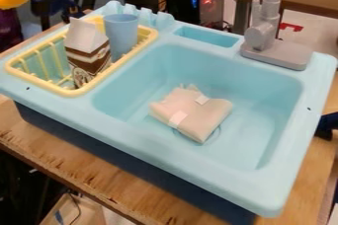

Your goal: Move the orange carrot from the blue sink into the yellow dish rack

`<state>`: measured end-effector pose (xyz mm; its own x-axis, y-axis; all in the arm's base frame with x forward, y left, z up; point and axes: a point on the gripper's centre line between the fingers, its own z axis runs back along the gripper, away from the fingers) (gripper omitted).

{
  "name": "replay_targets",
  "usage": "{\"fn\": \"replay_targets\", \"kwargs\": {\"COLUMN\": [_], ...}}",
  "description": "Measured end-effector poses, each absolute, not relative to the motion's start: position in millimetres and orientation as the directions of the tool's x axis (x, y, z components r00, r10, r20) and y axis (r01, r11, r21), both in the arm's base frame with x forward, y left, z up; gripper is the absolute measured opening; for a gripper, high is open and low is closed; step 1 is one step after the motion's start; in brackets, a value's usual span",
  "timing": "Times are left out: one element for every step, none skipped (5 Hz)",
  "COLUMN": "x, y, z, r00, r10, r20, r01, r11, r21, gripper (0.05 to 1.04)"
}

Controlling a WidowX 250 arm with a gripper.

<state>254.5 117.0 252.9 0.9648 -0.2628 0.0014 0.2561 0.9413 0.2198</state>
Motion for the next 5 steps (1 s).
{"fn": "replay_targets", "kwargs": {"x": [258.1, 258.3, 262.6, 271.2, 281.2], "y": [139.2, 158.6, 164.0, 160.0, 158.3], "z": [245.8, 233.3, 208.8, 191.7, 179.5], "r00": [0.979, 0.988, 0.992, 0.991, 0.989], "r10": [-0.202, -0.134, -0.113, -0.11, -0.113], "r20": [0.04, 0.08, 0.06, 0.075, 0.092], "r01": [0.188, 0.118, 0.104, 0.103, 0.109], "r11": [0.957, 0.976, 0.985, 0.991, 0.993], "r21": [0.22, 0.184, 0.136, 0.086, 0.048], "gripper": [0.105, 0.105, 0.105, 0.105, 0.105]}}
